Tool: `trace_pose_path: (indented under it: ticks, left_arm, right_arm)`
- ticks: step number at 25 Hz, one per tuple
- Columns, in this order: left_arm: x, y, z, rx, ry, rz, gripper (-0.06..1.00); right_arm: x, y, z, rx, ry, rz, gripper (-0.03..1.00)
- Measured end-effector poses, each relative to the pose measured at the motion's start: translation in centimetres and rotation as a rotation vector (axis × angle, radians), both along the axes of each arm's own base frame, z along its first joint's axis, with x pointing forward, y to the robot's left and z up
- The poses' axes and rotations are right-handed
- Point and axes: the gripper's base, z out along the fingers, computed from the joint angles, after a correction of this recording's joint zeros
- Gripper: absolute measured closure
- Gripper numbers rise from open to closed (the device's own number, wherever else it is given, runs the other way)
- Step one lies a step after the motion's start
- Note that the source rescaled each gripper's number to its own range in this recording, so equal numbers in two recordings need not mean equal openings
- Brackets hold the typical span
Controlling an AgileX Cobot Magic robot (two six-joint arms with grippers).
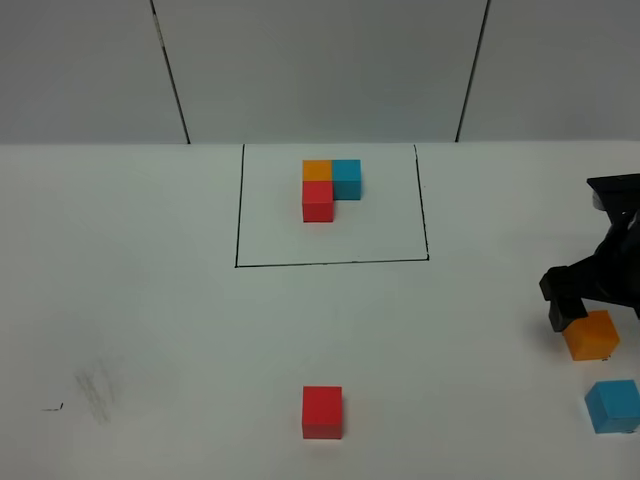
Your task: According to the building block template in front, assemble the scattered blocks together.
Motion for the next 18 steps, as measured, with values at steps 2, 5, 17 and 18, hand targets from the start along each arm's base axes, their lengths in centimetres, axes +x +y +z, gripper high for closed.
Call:
trace_pose_path:
  ticks: [2, 5, 17, 18]
  left_arm:
    - [0.0, 0.0, 0.0, -0.002, 0.001, 0.001, -0.01]
    - [0.0, 0.0, 0.0, -0.002, 0.001, 0.001, -0.01]
    - [0.0, 0.0, 0.0, -0.002, 0.001, 0.001, -0.01]
    - [0.0, 0.0, 0.0, -0.002, 0.001, 0.001, -0.01]
  right_arm:
    - [0.2, 0.1, -0.3, 0.005, -0.005, -0.004, 0.17]
    - [0.4, 0.1, -0.6, 0.007, -0.015, -0.004, 0.17]
    - [1.0, 0.1, -3.4, 0.003, 0.037, -0.006, 0.17]
    - [1.0, 0.1, -3.4, 0.003, 0.031, -0.005, 0.17]
